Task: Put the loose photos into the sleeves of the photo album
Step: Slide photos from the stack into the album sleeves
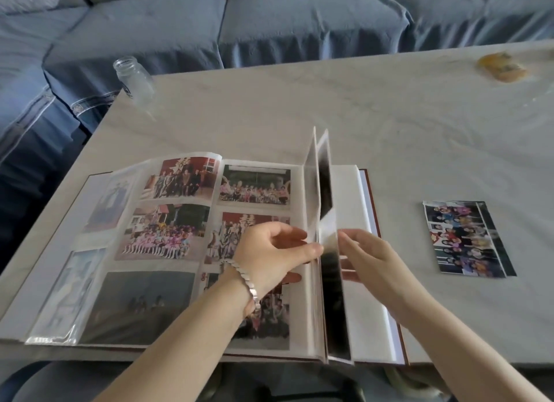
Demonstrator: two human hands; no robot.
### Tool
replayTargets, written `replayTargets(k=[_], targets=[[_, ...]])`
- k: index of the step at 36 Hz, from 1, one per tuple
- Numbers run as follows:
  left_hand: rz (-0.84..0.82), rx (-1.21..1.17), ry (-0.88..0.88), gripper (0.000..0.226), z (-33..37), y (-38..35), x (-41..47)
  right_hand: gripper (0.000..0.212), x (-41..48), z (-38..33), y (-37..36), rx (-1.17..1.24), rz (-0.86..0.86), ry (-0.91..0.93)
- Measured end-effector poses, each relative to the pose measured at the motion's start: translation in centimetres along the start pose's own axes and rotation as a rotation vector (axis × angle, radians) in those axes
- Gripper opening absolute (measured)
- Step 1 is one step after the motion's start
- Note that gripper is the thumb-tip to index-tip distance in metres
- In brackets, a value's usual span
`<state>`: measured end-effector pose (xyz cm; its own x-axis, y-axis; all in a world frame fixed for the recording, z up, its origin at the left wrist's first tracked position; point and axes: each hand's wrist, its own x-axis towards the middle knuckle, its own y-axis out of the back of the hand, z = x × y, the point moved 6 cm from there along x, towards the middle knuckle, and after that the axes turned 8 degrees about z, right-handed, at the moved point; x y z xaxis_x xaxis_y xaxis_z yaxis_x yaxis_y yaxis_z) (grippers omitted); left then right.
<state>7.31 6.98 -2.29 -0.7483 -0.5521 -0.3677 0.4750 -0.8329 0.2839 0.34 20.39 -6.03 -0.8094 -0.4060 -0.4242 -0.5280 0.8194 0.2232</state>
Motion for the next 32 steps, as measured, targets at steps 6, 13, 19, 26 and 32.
replayTargets(k=[6, 13, 19, 26, 32], targets=[[-0.043, 0.004, 0.025, 0.021, -0.3, -1.3, 0.1, 0.029, -0.3, 0.2, 1.4, 0.005, 0.060, 0.037], [-0.056, 0.027, 0.049, 0.023, -0.7, -1.1, 0.5, 0.034, -0.4, -0.2, 2.5, -0.133, 0.142, 0.116], [0.074, 0.315, -0.101, 0.013, -1.1, 0.2, 1.2, 0.047, -1.1, -1.4, 3.1, -0.460, 0.333, 0.318], [0.161, 0.368, -0.152, 0.030, -1.2, 4.2, 0.9, 0.041, -0.5, -1.5, -1.3, -0.450, 0.009, 0.307], [0.250, 0.251, 0.002, 0.010, -1.3, 13.3, 0.9, 0.054, -0.6, -3.2, -6.4, -0.667, -0.193, 0.537]])
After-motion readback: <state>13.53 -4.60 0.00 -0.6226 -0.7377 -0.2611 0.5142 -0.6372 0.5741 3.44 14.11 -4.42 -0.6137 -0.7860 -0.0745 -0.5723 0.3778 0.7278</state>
